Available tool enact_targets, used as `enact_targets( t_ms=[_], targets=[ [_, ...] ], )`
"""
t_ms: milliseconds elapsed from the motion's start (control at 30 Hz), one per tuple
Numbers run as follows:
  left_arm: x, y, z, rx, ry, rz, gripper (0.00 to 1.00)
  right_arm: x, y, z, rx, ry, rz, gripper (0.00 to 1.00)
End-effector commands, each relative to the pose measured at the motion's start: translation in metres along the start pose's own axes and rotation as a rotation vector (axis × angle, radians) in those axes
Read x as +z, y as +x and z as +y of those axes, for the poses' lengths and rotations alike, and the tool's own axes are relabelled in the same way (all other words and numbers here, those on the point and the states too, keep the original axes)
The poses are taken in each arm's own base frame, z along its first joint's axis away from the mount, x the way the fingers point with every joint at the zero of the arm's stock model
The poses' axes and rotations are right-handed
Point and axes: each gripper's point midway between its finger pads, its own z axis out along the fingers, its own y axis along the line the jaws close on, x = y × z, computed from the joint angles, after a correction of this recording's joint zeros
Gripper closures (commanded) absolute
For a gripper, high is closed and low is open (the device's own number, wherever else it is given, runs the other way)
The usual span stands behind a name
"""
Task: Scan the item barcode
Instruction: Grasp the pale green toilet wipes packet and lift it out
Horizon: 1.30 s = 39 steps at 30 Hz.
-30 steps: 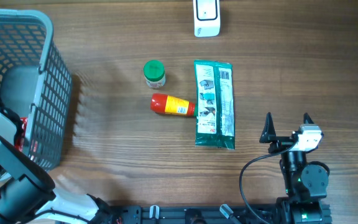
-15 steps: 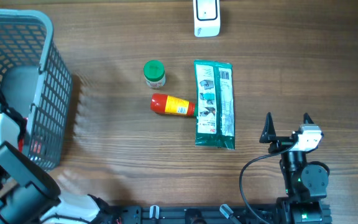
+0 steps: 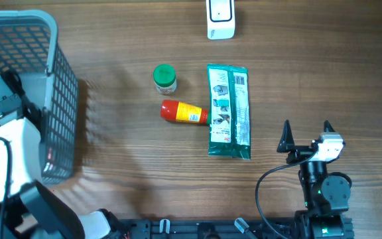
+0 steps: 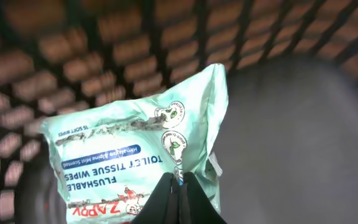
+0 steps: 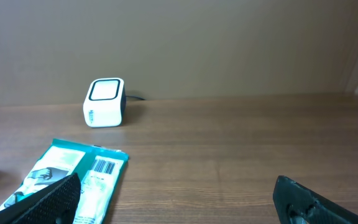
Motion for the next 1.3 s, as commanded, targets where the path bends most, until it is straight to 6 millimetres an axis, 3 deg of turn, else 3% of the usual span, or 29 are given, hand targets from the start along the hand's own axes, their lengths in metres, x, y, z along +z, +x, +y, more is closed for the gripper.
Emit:
enact_targets(
  t_ms=[0,33,67,133,300,400,467,600,700,733,767,833,900,1000,1133,1267],
  targets=[
    [-0.055,-0.051,-0.004,-0.018,0.062,-0.205,0.96,0.000,-0.001,-0.002,0.012,0.011,-0.007,0.00],
    [-0.072,-0.064,-0.004,-0.031,0.093,-0.260,0.96,0.000,-0.001,-0.001,0.012,0.011,-0.007,0.00],
    [-0.100,-0.086,-0.001,-0.082,0.139,-0.349,0.96,0.000,-0.001,-0.002,0.012,0.011,-0.007,0.00],
    [-0.133,-0.107,0.008,-0.137,0.188,-0.440,0.96,0.000,-0.002,-0.002,0.012,0.011,-0.007,0.00],
    [-0.222,-0.134,0.027,-0.182,0.375,-0.618,0.96,0.000,-0.002,-0.002,0.012,0.011,-0.007,0.00],
    [-0.295,-0.128,0.013,-0.124,0.683,-0.694,0.96,0.000,-0.002,-0.002,0.012,0.011,-0.007,0.00],
    [-0.331,-0.113,-0.001,-0.070,0.877,-0.694,0.96,0.000,-0.002,-0.002,0.011,0.011,-0.007,0.00],
    [-0.368,-0.068,-0.038,0.076,1.135,-0.595,0.96,0.000,-0.002,-0.002,0.012,0.011,-0.007,0.00],
    [-0.377,-0.033,-0.064,0.196,1.228,-0.500,0.96,0.000,-0.001,-0.002,0.012,0.011,-0.007,0.01],
    [-0.381,-0.011,-0.078,0.289,1.270,-0.454,0.96,0.000,-0.001,-0.002,0.012,0.011,-0.007,0.00],
    [-0.383,0.023,-0.097,0.421,1.316,-0.379,0.96,0.000,-0.002,-0.002,0.012,0.011,-0.007,0.00],
    [-0.382,0.070,-0.118,0.600,1.351,-0.276,0.96,0.000,-0.002,-0.001,0.012,0.011,-0.007,0.01],
    [-0.375,0.112,-0.131,0.757,1.347,-0.191,0.96,0.000,-0.002,-0.002,0.012,0.011,-0.007,0.00],
    [-0.350,0.178,-0.145,1.013,1.276,-0.049,0.96,0.000,-0.002,-0.001,0.012,0.011,-0.007,0.00],
    [-0.301,0.233,-0.154,1.176,1.110,0.129,0.96,0.000,-0.001,-0.001,0.012,0.011,-0.007,0.00],
    [-0.274,0.250,-0.160,1.196,1.005,0.190,0.96,0.000,-0.002,-0.002,0.012,0.011,-0.007,0.00]
  ],
)
